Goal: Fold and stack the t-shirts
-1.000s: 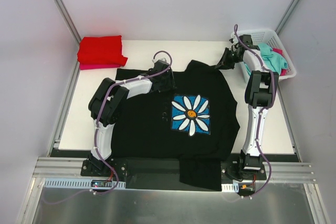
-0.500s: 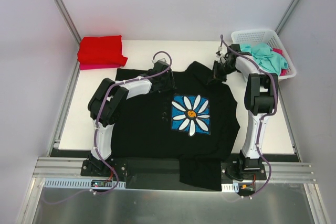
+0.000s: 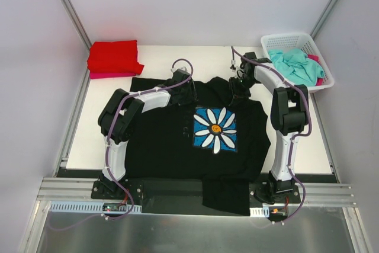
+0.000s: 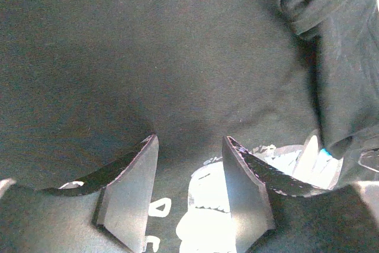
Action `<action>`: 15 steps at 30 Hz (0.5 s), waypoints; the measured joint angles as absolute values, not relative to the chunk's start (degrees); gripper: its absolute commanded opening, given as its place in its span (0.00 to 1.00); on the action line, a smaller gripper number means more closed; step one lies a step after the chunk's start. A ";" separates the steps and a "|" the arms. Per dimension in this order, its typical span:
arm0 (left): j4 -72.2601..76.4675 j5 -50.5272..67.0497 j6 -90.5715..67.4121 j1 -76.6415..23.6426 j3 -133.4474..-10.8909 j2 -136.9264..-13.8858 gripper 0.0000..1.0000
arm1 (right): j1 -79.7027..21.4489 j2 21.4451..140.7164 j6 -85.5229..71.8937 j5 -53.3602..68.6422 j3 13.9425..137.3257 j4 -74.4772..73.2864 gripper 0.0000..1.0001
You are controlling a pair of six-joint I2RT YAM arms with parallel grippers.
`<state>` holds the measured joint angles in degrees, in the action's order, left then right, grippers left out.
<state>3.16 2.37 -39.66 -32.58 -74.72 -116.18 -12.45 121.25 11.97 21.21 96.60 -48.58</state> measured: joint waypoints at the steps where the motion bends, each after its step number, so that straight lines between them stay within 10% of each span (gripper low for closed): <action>1: 3.16 2.39 -39.66 -32.58 -74.59 -116.09 0.48 | -12.45 121.25 11.97 20.45 97.14 -49.08 0.38; 15: 3.20 2.52 -39.64 -32.53 -74.08 -115.70 0.48 | -6.85 124.11 11.84 12.64 116.42 -49.12 0.31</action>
